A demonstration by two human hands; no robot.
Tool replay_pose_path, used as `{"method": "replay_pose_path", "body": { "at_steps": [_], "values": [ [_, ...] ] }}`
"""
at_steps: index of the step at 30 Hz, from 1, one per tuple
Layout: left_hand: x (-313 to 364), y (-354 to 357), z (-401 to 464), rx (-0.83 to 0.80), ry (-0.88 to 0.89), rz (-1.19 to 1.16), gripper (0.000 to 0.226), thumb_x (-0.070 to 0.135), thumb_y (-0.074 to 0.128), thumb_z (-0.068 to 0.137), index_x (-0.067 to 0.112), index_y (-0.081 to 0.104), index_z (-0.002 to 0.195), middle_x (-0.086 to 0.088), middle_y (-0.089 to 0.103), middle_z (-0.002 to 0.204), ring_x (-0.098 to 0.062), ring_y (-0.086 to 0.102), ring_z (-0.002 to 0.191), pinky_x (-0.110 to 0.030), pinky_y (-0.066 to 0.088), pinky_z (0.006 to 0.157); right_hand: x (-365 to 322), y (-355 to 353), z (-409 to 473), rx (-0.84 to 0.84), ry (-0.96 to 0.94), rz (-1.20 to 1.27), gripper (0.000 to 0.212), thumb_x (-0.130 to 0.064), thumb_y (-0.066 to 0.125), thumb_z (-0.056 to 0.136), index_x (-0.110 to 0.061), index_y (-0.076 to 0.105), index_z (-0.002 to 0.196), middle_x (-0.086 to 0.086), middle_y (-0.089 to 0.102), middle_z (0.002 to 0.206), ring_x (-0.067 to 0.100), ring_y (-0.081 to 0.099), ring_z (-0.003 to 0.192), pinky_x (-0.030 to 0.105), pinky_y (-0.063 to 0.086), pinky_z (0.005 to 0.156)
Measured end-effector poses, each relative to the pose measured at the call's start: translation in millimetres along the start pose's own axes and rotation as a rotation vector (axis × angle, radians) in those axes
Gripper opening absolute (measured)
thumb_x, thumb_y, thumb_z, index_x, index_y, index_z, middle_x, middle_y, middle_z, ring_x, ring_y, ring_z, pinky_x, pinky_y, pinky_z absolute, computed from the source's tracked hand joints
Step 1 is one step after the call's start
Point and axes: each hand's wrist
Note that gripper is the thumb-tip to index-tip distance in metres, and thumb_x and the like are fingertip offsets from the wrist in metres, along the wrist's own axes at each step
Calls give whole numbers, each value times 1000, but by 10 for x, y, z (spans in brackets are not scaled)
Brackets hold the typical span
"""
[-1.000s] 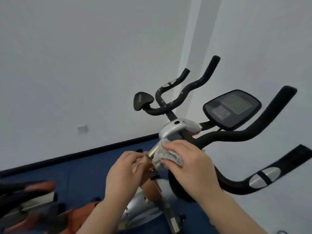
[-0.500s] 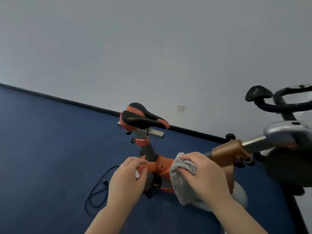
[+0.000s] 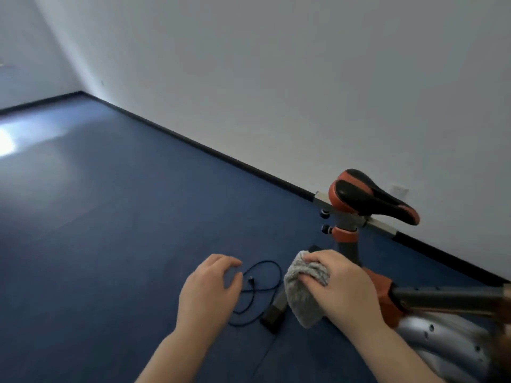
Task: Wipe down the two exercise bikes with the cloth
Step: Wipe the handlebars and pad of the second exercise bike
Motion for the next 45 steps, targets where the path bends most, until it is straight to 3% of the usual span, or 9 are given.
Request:
{"method": "replay_pose_path", "body": {
  "at_steps": [7,14,20,30,41,45],
  "values": [
    [-1022,-586,293,-46,-38,27,13,35,59,87,38,63,99,29,55,101,2,56,92,-14,39,68,-733,823,177,-45,29,-18,22,-35,72,77,-41,63,96,-32,54,91,-7,51,85,6,39,67],
    [-1418,-694,754,-77,-24,-12,14,35,60,86,37,64,99,29,55,100,3,56,91,-17,42,74,-906,1113,611,-61,100,-65,23,-34,74,76,-39,65,96,-30,55,92,-3,56,87,8,38,70],
    [-1634,-511,1360,-117,-41,-16,14,35,59,86,37,63,99,28,55,99,4,55,90,-7,34,65,-883,1439,1235,-61,111,-61,23,-33,74,77,-37,66,98,-30,54,94,-8,51,88,7,38,72],
    [-1626,-121,3151,-138,32,10,16,33,57,88,35,64,102,25,56,104,1,55,96,-20,43,77,-566,1720,2782,-84,101,-89,19,-39,69,78,-40,63,95,-30,57,92,-6,54,85,6,37,65],
    [-1779,355,4979,-196,62,-25,15,36,57,87,37,63,102,26,55,102,3,54,93,-9,34,65,-240,1955,4324,-39,247,-154,19,-42,69,77,-44,61,95,-36,55,91,-9,51,83,4,34,62],
    [-1840,537,5914,-282,158,-8,19,36,55,88,36,62,106,25,56,109,0,55,98,-19,44,77,-151,2141,5057,61,346,-141,21,-39,71,77,-43,63,95,-39,50,88,-9,49,82,4,35,63]
  ]
}}
Point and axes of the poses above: each hand's wrist, its own z-axis towards the middle knuckle, its own y-axis out of the palm, x = y × z
